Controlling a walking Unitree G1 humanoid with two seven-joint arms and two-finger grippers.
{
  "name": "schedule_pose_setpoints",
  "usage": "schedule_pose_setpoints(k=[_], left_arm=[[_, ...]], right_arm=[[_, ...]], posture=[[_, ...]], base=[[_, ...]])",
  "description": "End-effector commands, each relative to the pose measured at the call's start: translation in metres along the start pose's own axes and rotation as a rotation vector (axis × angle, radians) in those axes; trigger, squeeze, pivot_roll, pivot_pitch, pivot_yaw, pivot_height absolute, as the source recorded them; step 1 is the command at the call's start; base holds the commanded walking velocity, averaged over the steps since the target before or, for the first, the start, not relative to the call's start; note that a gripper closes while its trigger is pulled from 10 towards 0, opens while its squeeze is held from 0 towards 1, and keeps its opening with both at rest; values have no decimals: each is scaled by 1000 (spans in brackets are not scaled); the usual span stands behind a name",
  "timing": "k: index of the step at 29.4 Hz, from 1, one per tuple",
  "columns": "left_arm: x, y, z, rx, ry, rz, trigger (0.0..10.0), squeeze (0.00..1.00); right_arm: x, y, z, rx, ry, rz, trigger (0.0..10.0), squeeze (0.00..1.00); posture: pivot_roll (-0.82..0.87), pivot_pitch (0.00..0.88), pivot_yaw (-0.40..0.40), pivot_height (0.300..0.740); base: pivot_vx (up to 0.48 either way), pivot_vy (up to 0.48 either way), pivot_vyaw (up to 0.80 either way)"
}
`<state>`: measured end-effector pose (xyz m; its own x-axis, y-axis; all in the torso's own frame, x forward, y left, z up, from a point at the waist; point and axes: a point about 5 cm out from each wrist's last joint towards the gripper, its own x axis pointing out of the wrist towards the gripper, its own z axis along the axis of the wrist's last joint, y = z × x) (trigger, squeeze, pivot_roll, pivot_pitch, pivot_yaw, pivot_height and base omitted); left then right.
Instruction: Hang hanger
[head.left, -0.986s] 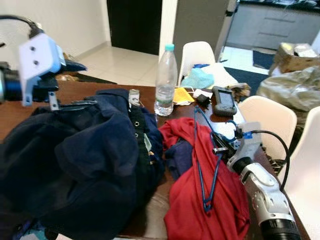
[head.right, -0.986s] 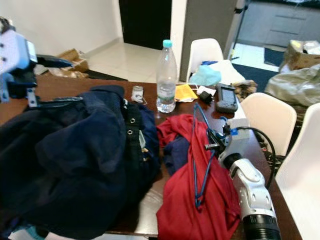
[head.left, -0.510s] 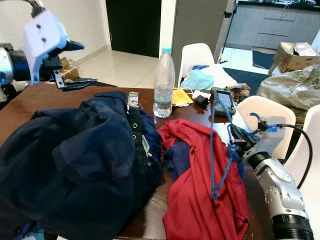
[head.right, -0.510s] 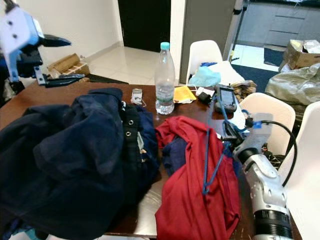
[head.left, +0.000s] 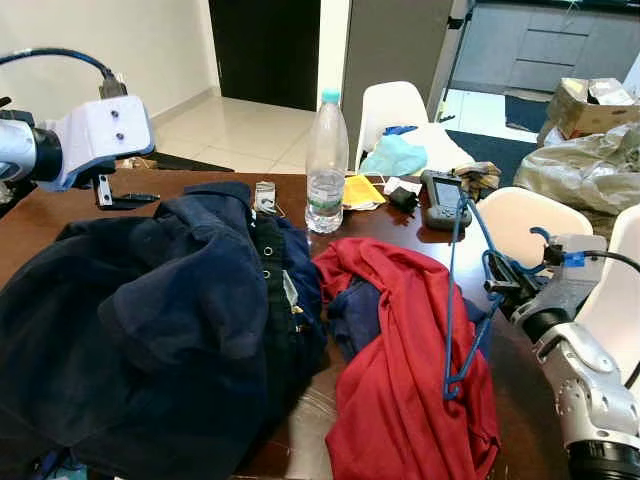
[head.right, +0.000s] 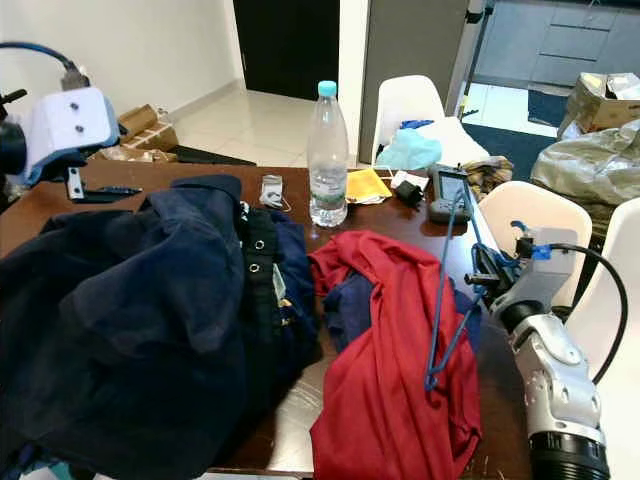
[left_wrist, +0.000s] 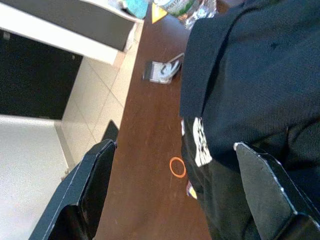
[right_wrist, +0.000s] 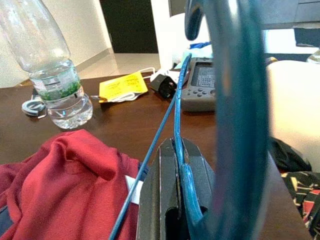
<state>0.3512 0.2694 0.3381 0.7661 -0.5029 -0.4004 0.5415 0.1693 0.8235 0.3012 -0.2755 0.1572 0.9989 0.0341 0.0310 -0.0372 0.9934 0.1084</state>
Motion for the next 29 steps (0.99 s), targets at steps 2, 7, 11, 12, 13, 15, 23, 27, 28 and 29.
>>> schedule_pose_setpoints(k=[2,7,11,12,13,15,23,27,28,29], left_arm=[[4,0,-1,18,19,-49,10000,0],[11,0,0,19,27,-65,10000,0],[16,-3,0,-6,13,-98,10000,0],[18,-5,1,-29,-15,-141,10000,0],[18,-5,1,-29,-15,-141,10000,0],[18,-6,4,-55,-51,-182,10000,0],[20,-13,3,-71,-71,-277,10000,0],[21,-15,2,-76,-73,-301,10000,0],[21,-15,2,-76,-73,-301,10000,0],[22,-15,2,-73,-74,-303,10000,0]], right_arm=[[-3,-5,3,5,0,-15,10000,0],[-6,-8,5,-5,-1,-24,10000,0],[-9,-11,7,-10,-2,-33,10000,0],[-10,-13,8,-14,-1,-39,10000,0],[-10,-13,8,-14,-1,-39,10000,0],[-12,-14,9,-16,-1,-43,10000,0],[-12,-13,10,-15,-1,-45,10000,0],[-12,-13,10,-14,0,-45,10000,0],[-12,-13,10,-14,0,-45,10000,0],[-11,-13,10,-14,-1,-46,10000,0]], posture=[[86,45,9,740],[74,48,14,740],[67,52,18,740],[64,53,17,740],[64,53,17,740],[64,55,18,740],[69,51,20,740],[69,46,19,740],[69,46,19,740],[69,46,19,740]], base=[[0,0,0],[0,0,0],[0,0,0],[0,0,0],[0,0,0],[0,0,0],[0,0,0],[0,0,0],[0,0,0],[0,0,0]])
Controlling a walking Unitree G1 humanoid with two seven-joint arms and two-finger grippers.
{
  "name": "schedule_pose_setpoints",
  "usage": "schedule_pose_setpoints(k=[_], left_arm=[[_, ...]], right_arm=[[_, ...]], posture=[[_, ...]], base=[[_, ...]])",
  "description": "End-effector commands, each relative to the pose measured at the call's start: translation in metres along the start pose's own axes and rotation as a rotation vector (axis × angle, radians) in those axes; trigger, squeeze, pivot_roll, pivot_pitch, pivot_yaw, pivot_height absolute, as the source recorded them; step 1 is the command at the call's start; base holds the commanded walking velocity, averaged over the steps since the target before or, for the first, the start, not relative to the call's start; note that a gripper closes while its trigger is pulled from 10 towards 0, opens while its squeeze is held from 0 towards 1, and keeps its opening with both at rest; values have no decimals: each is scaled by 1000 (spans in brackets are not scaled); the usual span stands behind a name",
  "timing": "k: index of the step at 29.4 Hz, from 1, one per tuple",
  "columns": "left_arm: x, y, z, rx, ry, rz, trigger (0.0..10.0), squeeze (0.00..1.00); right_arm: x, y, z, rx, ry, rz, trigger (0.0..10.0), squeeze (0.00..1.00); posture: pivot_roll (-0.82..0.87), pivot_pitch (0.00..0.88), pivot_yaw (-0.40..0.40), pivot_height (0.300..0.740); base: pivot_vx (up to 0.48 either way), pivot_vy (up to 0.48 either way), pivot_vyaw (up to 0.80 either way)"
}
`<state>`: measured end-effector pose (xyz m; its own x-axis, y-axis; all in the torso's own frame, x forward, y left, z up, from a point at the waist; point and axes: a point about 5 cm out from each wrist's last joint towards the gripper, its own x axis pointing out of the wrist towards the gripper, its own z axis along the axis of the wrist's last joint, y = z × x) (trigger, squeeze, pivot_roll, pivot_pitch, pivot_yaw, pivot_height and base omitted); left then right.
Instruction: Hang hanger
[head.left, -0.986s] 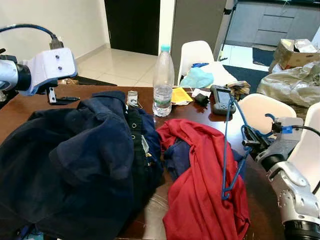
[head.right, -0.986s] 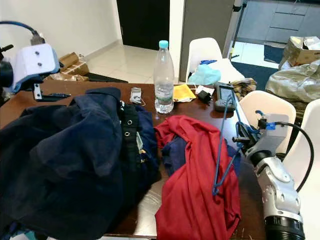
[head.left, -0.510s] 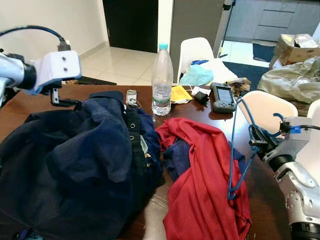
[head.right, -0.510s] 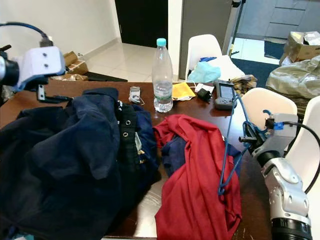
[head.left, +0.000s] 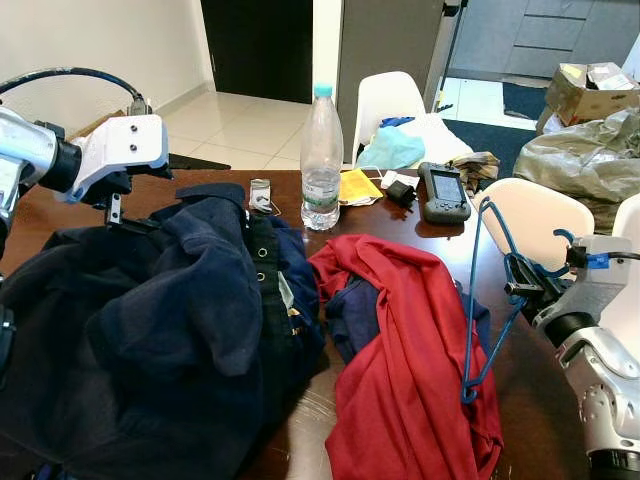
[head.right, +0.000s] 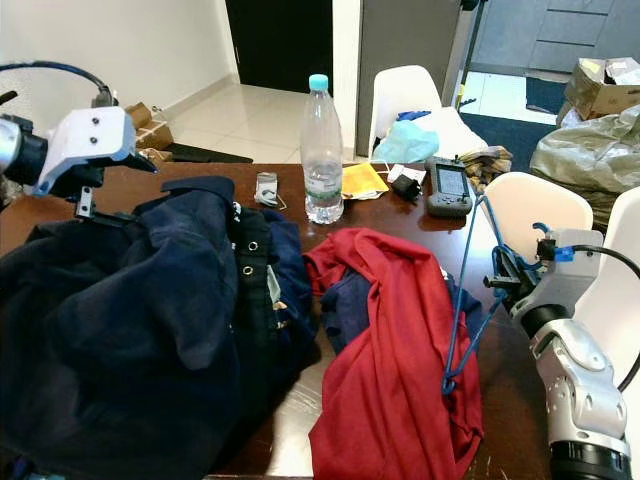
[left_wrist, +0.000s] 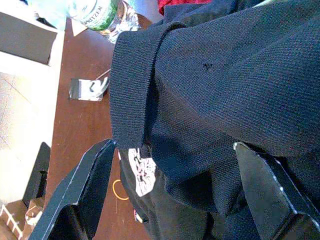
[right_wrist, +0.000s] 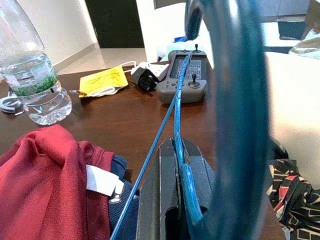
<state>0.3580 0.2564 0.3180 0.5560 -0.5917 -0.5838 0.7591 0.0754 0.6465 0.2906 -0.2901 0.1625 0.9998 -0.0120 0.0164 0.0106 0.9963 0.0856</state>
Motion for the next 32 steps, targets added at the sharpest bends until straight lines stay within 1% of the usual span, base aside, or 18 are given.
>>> schedule_pose_setpoints(k=[1,4,5,8,9,10,11,13,14,16,17,19,21,22,23,24,25,32], left_arm=[[3,0,2,5,-8,-17,10000,0],[3,1,4,2,-24,-22,10000,0],[0,2,9,-14,-71,-54,10000,0],[0,2,9,-14,-71,-54,10000,0],[-11,5,16,-32,-127,-75,10000,0],[-11,5,16,-32,-127,-75,10000,0],[-23,7,21,-48,-171,-90,10000,0],[-23,7,21,-48,-171,-90,10000,0],[-34,9,25,-56,-200,-90,10000,0],[-34,9,25,-56,-200,-90,10000,0],[-46,6,25,-70,-201,-97,10000,0],[-46,6,25,-70,-201,-97,10000,0],[-62,2,17,-99,-127,-98,10000,0],[-62,2,17,-99,-127,-98,10000,0],[-68,0,6,-121,-31,-100,10000,0],[-68,0,6,-121,-31,-100,10000,0],[-72,-1,-4,-129,54,-100,10000,0],[-72,-2,-14,-131,127,-104,10000,0]], right_arm=[[-1,0,3,10,-11,2,10000,0],[0,0,4,11,-11,0,10000,0],[0,-1,4,11,-12,-3,10000,0],[0,-1,4,11,-12,-3,10000,0],[0,-1,4,10,-11,-5,10000,0],[0,-1,4,10,-11,-5,10000,0],[-1,-2,4,9,-9,-7,10000,0],[-1,-2,4,9,-9,-7,10000,0],[-1,-2,4,7,-7,-5,10000,0],[-1,-2,4,7,-7,-5,10000,0],[-1,-2,4,4,-6,-3,10000,0],[-1,-2,4,4,-6,-3,10000,0],[-1,-1,3,-1,-2,2,10000,0],[-1,-1,3,-1,-2,2,10000,0],[-1,-1,2,-2,1,2,10000,0],[-1,-1,2,-2,1,2,10000,0],[-1,-2,2,-2,1,1,10000,0],[0,-3,4,-2,-1,-1,10000,0]], posture=[[69,46,19,740],[65,42,23,740],[65,42,23,740],[65,42,23,740],[59,38,25,740],[59,38,25,740],[58,36,26,740],[58,36,26,740],[58,35,26,740],[58,35,26,740],[61,19,26,740],[61,19,26,740],[64,29,25,740],[64,29,25,740],[66,28,21,740],[66,28,21,740],[63,30,21,740],[66,30,19,740]], base=[[0,0,0],[0,0,0],[0,0,0],[0,0,0],[0,0,0],[0,0,0],[0,0,0],[0,0,0],[0,0,0],[0,0,0],[0,0,0],[0,0,0],[0,0,0],[0,0,0],[0,0,0],[0,0,0],[0,0,0],[0,0,0]])
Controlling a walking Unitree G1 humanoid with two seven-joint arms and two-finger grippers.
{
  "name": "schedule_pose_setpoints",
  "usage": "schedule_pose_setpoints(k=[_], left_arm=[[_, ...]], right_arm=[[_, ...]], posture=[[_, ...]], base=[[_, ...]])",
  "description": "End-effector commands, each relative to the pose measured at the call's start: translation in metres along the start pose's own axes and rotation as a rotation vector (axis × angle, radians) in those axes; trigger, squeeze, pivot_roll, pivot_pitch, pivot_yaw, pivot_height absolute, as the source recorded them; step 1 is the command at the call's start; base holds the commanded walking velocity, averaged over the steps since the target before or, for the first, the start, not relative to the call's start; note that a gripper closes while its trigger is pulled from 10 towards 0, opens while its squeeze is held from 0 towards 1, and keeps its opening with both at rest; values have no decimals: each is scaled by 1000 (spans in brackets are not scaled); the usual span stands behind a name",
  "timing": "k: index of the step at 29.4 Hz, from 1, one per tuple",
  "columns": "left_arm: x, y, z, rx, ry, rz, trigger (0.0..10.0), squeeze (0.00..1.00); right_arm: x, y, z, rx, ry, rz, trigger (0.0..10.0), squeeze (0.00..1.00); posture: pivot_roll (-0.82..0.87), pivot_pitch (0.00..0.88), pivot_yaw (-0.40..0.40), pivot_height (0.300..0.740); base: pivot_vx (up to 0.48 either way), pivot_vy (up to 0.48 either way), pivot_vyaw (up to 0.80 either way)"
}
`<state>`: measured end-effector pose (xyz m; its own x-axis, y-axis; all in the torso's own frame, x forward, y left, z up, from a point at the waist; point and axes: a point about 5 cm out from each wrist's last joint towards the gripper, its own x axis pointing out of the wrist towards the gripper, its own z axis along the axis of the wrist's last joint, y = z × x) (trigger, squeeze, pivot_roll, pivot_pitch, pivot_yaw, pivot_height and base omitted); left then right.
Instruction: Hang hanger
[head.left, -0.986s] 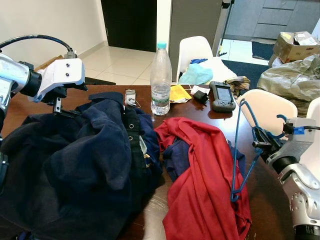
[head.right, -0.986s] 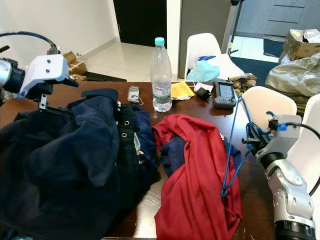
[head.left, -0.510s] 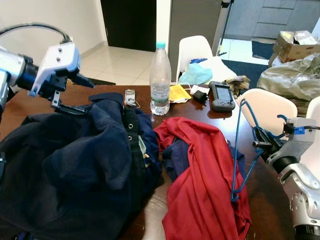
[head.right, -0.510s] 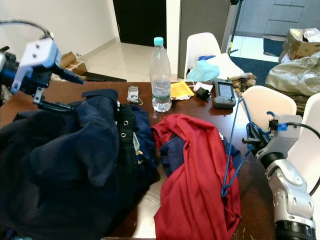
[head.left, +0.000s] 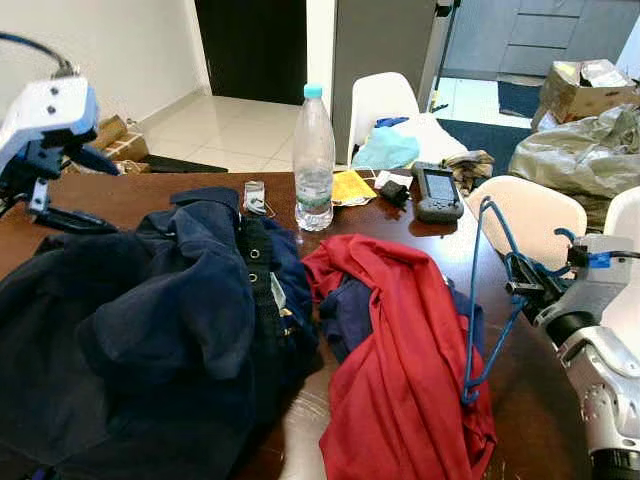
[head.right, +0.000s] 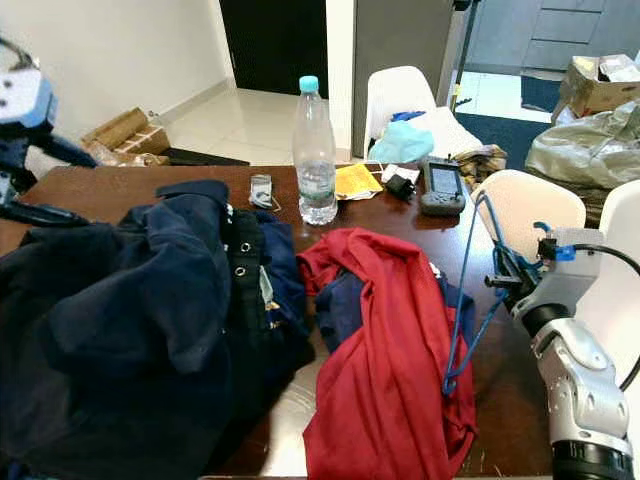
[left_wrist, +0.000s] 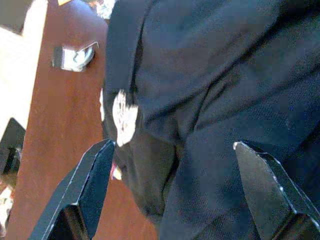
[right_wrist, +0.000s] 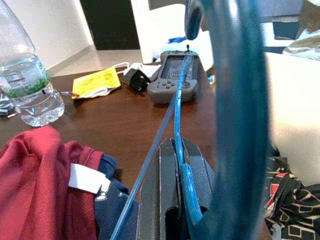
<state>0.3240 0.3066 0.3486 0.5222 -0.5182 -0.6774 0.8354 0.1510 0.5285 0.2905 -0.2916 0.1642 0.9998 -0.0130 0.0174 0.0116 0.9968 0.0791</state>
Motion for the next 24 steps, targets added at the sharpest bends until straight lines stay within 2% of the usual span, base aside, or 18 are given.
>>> schedule_pose_setpoints(k=[1,6,16,17,18,19,21,24], left_arm=[[-6,0,-1,11,30,-28,10000,0],[-2,3,5,27,-10,9,10000,0],[8,3,4,29,-7,-4,10000,0],[16,3,3,38,4,7,10000,0],[16,3,3,38,4,7,10000,0],[22,4,2,47,12,17,10000,0],[37,4,3,67,-1,22,10000,0],[41,4,5,69,-12,17,10000,0]], right_arm=[[0,-2,2,4,0,0,10000,0],[2,-1,7,0,-10,7,10000,0],[0,-2,7,-8,-8,1,10000,0],[-1,-3,7,-11,-8,-2,10000,0],[-1,-3,7,-11,-8,-2,10000,0],[-2,-4,7,-13,-7,-4,10000,0],[-3,-6,8,-15,-7,-10,10000,0],[-4,-6,8,-15,-6,-11,10000,0]], posture=[[66,30,19,740],[53,30,20,740],[43,36,22,740],[40,38,21,740],[40,38,21,740],[38,41,22,740],[34,47,21,740],[34,47,21,740]], base=[[0,0,0],[0,0,0],[0,0,0],[0,0,0],[0,0,0],[0,0,0],[0,0,0],[0,0,0]])
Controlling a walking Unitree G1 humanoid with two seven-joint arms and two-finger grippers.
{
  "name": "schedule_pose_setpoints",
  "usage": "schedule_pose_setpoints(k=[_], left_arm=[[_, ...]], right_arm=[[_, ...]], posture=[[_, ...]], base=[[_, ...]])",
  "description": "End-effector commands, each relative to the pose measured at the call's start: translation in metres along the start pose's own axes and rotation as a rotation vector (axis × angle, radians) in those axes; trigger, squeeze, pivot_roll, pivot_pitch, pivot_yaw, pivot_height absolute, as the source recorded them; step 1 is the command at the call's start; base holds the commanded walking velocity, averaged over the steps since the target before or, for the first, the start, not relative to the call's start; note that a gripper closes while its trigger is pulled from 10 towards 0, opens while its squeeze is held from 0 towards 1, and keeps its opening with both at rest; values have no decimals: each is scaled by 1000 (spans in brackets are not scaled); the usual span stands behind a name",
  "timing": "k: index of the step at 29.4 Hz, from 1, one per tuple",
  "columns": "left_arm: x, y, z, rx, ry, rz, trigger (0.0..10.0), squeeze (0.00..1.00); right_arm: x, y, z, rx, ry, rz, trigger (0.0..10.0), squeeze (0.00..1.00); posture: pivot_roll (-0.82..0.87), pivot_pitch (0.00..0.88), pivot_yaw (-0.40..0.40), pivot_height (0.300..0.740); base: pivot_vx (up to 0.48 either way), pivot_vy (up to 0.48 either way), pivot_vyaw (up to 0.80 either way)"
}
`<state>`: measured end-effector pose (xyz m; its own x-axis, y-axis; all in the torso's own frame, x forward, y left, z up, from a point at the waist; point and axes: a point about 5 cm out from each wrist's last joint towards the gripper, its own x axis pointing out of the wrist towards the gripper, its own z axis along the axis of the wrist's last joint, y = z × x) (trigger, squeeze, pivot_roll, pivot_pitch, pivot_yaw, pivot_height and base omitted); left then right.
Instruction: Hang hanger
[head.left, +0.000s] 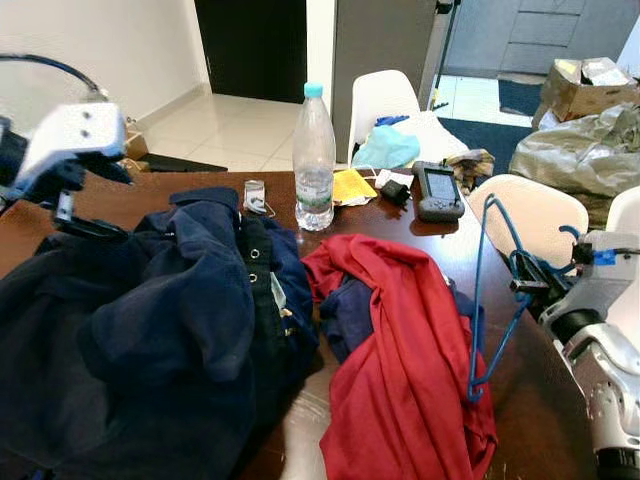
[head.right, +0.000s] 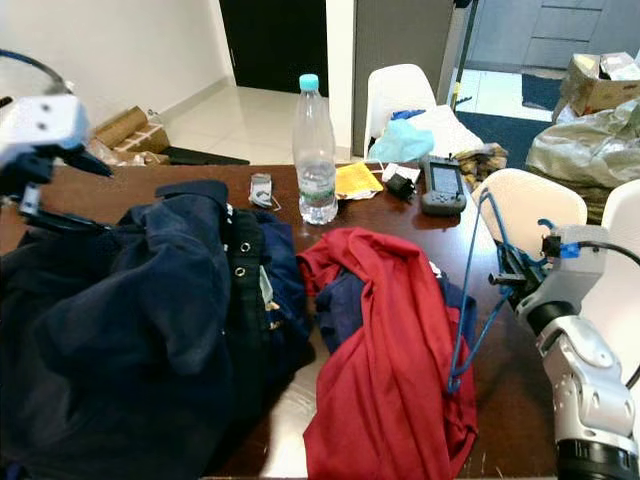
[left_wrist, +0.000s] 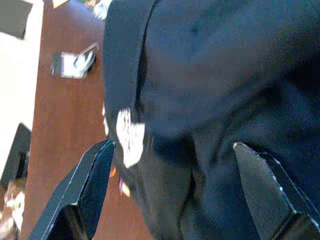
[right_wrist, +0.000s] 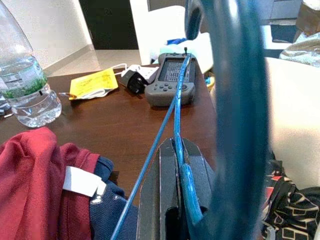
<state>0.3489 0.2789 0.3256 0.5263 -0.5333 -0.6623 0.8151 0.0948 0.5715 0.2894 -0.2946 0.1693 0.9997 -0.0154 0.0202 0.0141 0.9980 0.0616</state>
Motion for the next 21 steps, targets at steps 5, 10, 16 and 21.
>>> schedule_pose_setpoints(k=[5,10,16,21], left_arm=[[8,2,4,23,-13,21,10000,0],[16,1,6,38,-21,10,10000,0],[26,-2,6,44,-39,0,10000,0],[29,-1,9,47,-71,11,10000,0]], right_arm=[[-6,-5,3,-2,1,-12,10000,0],[-9,-6,3,-12,9,-17,10000,0],[-11,-7,3,-17,12,-21,10000,0],[-12,-8,4,-20,13,-24,10000,0]], posture=[[19,60,25,740],[13,67,27,740],[2,71,26,740],[-1,70,23,740]], base=[[0,0,0],[0,0,0],[0,0,0],[0,0,0]])
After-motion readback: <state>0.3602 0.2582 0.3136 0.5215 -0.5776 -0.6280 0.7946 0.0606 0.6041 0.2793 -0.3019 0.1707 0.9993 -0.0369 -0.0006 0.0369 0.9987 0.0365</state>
